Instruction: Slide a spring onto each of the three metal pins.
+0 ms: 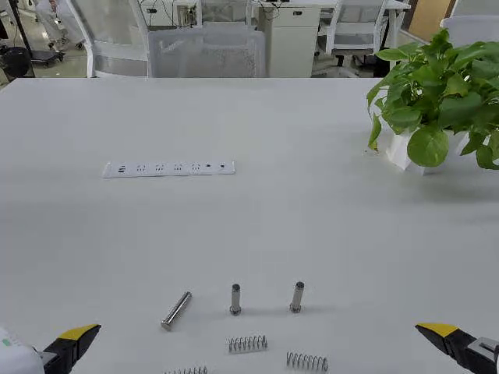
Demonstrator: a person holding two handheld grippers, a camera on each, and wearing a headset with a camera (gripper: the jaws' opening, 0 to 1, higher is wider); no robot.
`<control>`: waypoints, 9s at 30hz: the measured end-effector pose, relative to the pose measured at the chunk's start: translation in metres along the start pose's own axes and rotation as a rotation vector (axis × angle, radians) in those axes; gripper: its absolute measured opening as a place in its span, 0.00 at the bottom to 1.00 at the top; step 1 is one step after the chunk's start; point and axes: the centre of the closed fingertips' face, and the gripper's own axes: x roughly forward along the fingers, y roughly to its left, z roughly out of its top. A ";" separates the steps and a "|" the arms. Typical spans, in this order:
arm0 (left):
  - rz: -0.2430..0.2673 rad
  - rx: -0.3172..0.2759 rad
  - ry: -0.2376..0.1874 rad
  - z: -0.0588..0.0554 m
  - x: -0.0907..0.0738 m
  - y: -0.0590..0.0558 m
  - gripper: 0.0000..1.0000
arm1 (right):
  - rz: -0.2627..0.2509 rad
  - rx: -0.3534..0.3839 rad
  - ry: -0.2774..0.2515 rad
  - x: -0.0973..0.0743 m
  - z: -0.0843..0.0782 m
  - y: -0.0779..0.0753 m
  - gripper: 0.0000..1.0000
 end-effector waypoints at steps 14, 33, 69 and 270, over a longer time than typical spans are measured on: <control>-0.006 0.011 0.017 -0.002 0.001 -0.002 0.99 | 0.003 -0.009 -0.003 0.002 0.003 0.000 1.00; -0.015 -0.009 0.074 -0.007 0.017 0.014 0.96 | 0.009 -0.024 -0.014 0.016 0.008 0.008 1.00; -0.006 0.166 0.456 -0.009 0.107 0.071 0.39 | -0.009 0.006 -0.014 0.007 0.001 0.002 1.00; -0.089 0.148 0.174 0.007 0.041 0.032 0.99 | 0.088 -0.092 0.052 0.026 0.003 0.026 0.99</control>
